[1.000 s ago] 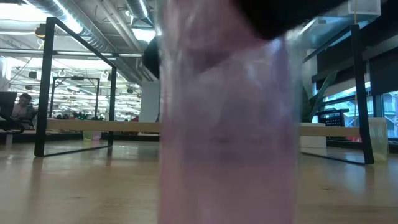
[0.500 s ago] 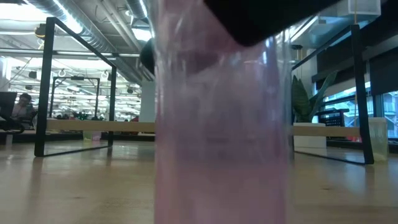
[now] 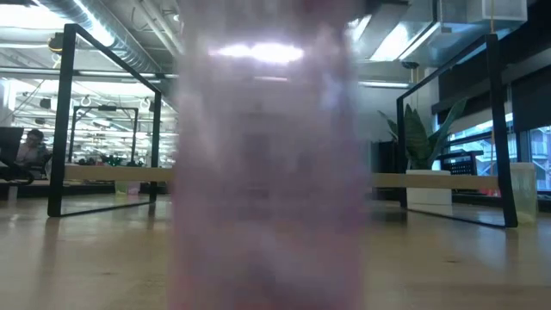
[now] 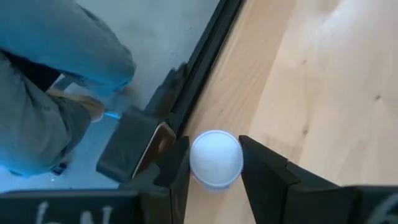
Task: Pick and place medicine bottles onto shelf by color
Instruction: Put the bottom pink pill bottle on the shelf
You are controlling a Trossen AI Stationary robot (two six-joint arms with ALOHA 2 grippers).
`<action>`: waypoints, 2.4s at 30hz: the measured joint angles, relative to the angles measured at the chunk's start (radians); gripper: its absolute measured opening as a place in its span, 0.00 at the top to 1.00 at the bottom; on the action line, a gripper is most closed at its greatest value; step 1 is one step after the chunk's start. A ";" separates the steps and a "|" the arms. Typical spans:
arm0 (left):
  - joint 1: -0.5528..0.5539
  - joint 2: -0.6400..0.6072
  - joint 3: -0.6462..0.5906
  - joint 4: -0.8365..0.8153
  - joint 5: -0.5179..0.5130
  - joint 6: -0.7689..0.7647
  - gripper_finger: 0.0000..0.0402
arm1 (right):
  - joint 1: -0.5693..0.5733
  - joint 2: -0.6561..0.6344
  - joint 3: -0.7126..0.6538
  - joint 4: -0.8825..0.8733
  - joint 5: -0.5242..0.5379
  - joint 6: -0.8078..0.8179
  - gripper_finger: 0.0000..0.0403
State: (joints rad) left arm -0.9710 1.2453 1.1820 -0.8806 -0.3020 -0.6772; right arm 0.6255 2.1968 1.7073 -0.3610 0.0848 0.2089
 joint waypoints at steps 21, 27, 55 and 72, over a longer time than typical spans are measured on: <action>0.035 0.000 0.000 0.006 -0.144 -0.051 1.00 | -0.163 -0.003 0.485 -0.651 0.248 0.018 0.68; 0.036 0.000 0.000 0.007 -0.179 -0.053 1.00 | -0.242 -0.003 0.498 -0.742 0.248 0.018 0.68; 0.103 0.000 0.000 0.006 -0.212 -0.053 1.00 | -0.291 -0.170 0.457 -1.055 0.411 0.116 0.68; 0.136 0.000 0.000 0.002 -0.212 -0.053 1.00 | -0.263 -0.514 -0.042 -0.710 0.492 0.282 0.68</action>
State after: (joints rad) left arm -0.8348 1.2449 1.1824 -0.8784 -0.5140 -0.7307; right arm 0.3622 1.6829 1.6649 -1.0711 0.5772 0.4910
